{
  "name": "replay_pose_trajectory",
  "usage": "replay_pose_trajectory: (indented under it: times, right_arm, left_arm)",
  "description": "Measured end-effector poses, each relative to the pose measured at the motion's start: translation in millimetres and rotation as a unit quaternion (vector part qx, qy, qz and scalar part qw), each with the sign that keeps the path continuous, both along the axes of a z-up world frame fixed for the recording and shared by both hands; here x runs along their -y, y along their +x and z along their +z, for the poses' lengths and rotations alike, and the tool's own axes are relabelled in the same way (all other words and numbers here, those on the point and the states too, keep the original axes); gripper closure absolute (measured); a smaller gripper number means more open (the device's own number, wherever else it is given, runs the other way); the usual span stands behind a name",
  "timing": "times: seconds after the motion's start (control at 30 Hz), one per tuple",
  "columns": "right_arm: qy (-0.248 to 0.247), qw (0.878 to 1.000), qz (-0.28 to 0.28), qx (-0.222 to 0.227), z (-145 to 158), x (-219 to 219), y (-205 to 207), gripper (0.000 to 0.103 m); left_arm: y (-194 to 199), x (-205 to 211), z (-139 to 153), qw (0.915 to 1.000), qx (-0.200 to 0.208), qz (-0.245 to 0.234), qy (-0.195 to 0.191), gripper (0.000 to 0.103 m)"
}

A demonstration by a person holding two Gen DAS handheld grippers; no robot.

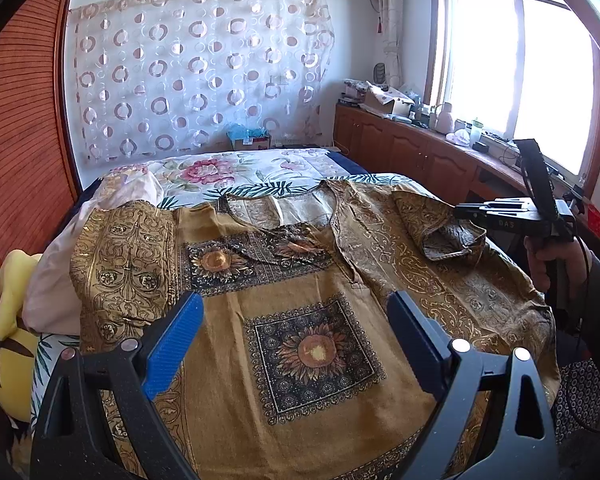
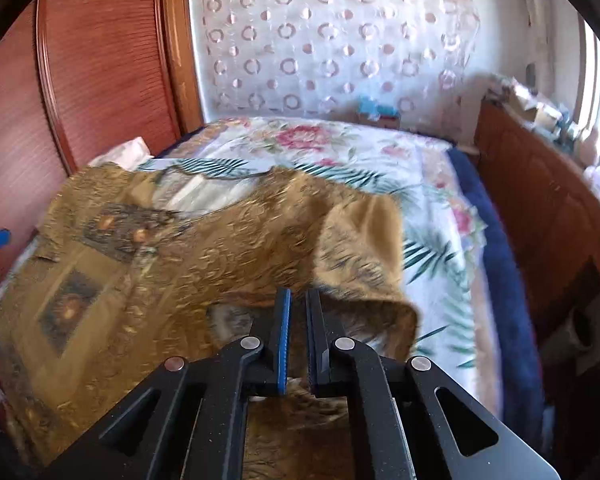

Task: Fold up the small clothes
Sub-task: 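Grasp the sleeve near the right gripper and fold it toward the shirt center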

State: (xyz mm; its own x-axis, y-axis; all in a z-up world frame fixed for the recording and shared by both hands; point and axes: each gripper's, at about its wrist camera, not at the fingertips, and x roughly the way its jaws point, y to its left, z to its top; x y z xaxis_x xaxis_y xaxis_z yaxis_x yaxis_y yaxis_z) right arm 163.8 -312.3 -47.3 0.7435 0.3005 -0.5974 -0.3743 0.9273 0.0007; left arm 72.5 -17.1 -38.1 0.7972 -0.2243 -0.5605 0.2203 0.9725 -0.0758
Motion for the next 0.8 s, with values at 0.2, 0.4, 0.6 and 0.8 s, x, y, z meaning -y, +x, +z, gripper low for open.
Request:
replay_pose_trajectory:
  times: [0.2,0.4,0.6,0.8]
  right_arm:
    - [-0.017,0.999,-0.014,0.024,1,0,6,0.065]
    - [-0.031,0.999,-0.005,-0.015,-12,-15,28,0.066]
    - [-0.026,0.998,0.013,-0.050,-9,-29,48,0.100]
    - [0.034,0.996,0.063,-0.051,13,-58,52,0.100]
  left_arm:
    - [1,3,-4,1.0000,-0.005,-0.002,-0.003,0.009]
    - [0,5,-6,1.0000,-0.008,-0.005,0.001,0.009]
    - [-2,0,-7,1.0000,-0.006,0.002,-0.005,0.009]
    - [-2,-3,-8,0.9999,-0.009,0.003,-0.008,0.009]
